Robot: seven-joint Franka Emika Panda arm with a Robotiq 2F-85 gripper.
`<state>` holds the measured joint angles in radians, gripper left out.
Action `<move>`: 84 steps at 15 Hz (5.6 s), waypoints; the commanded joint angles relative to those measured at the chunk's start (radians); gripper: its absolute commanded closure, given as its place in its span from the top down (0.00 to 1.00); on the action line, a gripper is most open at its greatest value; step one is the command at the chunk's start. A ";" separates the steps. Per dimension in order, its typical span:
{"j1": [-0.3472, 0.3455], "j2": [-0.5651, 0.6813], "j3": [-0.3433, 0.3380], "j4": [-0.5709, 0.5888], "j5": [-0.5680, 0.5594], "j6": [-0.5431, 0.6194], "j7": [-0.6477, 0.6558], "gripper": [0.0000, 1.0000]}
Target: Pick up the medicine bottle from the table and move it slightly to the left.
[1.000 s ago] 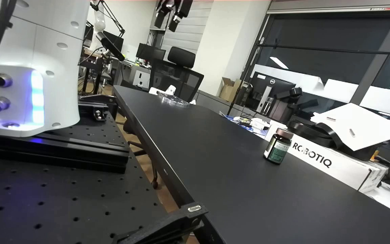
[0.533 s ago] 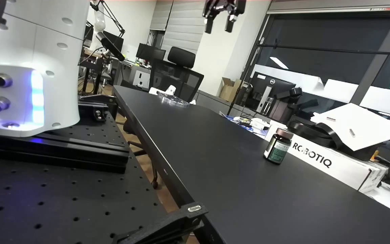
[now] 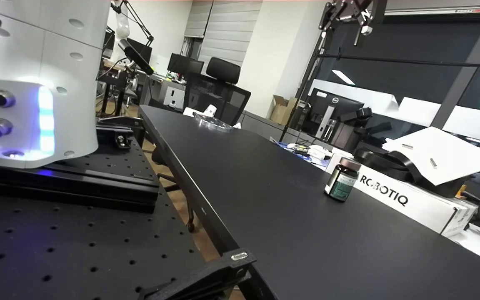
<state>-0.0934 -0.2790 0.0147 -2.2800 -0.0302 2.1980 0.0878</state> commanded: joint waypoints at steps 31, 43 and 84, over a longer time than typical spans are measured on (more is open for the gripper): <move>0.011 0.762 -0.069 0.494 0.015 0.189 -0.018 1.00; -0.010 0.851 -0.090 0.512 0.031 0.218 -0.023 1.00; 0.287 0.072 0.100 -0.407 0.101 0.319 -0.319 0.36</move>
<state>0.1619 -0.2295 0.1016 -2.6680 0.0301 2.4576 -0.2471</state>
